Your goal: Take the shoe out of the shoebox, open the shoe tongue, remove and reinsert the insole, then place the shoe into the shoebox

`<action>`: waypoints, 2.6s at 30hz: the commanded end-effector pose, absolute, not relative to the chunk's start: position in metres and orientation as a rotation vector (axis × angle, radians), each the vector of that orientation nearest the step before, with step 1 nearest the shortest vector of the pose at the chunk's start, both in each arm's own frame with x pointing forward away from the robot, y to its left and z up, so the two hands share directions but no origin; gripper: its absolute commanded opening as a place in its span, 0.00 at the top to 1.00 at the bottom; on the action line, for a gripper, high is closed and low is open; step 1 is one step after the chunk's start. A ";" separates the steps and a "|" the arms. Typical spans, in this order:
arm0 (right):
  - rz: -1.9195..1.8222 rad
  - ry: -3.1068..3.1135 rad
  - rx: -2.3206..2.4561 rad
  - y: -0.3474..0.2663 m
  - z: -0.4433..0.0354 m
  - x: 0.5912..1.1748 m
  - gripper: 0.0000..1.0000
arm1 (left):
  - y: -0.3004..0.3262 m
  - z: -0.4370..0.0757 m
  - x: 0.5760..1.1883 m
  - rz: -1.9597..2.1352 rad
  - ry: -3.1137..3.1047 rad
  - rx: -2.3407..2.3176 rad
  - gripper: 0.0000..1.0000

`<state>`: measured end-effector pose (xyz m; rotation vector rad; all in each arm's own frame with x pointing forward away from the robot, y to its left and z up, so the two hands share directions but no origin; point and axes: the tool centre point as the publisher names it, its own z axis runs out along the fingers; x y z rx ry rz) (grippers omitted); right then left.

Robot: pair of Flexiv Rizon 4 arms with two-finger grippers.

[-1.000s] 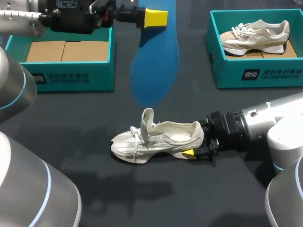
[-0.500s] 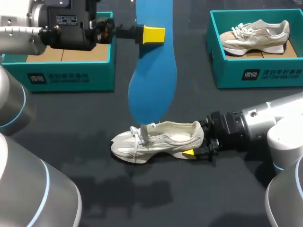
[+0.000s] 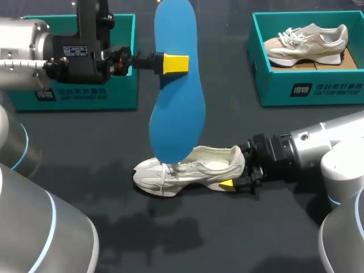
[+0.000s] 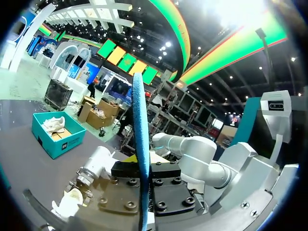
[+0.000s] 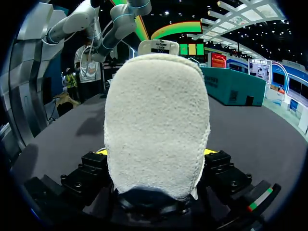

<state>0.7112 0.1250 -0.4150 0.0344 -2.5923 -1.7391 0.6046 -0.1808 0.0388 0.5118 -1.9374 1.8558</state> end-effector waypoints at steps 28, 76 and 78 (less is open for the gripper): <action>-1.708 -2.615 0.060 0.121 -0.413 0.709 0.51 | -0.173 0.033 0.594 1.893 -1.939 0.502 1.00; -0.807 -2.933 -0.168 0.059 -0.368 0.684 0.00 | -0.173 0.033 0.594 1.893 -1.939 0.502 1.00; -0.706 -2.943 -0.192 0.058 -0.367 0.683 0.00 | -0.173 0.033 0.594 1.893 -1.939 0.502 1.00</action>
